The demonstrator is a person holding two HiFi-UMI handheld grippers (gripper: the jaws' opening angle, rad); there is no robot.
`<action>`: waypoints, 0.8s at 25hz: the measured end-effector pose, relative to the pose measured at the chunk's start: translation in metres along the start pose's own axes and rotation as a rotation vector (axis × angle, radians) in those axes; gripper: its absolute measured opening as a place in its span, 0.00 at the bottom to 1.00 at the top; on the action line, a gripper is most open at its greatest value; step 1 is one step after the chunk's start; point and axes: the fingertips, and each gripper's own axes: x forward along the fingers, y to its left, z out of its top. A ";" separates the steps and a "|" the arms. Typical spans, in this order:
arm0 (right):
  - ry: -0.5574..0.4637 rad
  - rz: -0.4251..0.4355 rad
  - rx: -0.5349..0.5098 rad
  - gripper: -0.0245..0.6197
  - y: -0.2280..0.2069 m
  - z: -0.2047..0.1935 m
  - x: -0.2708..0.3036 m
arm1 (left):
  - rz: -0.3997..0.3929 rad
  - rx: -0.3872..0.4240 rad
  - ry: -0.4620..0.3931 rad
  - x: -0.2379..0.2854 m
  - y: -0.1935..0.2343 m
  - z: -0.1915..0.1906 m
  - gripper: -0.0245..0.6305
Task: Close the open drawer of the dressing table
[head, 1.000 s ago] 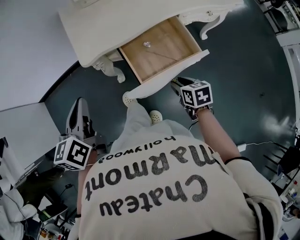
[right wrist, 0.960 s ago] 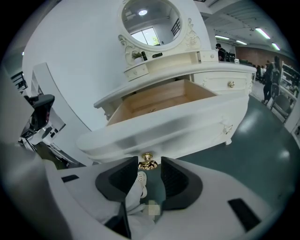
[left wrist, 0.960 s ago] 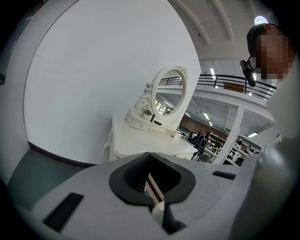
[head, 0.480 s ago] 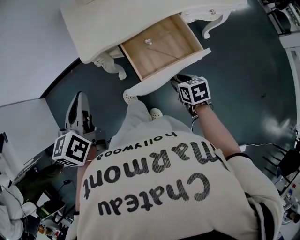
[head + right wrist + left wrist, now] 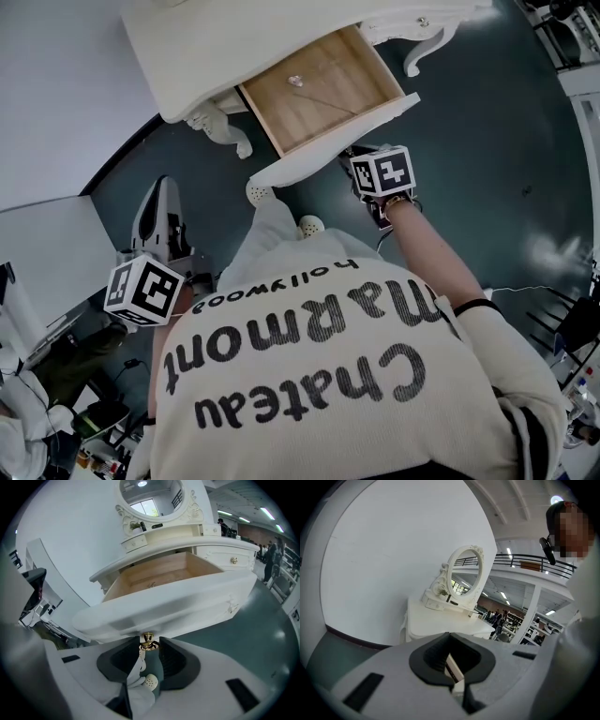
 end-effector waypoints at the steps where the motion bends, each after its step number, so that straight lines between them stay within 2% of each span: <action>1: 0.002 -0.003 -0.009 0.27 0.000 0.000 0.000 | 0.000 -0.001 0.002 -0.001 0.000 -0.001 0.05; 20: -0.010 -0.038 -0.062 0.26 0.000 -0.003 0.007 | 0.015 -0.008 -0.008 -0.007 0.005 -0.006 0.05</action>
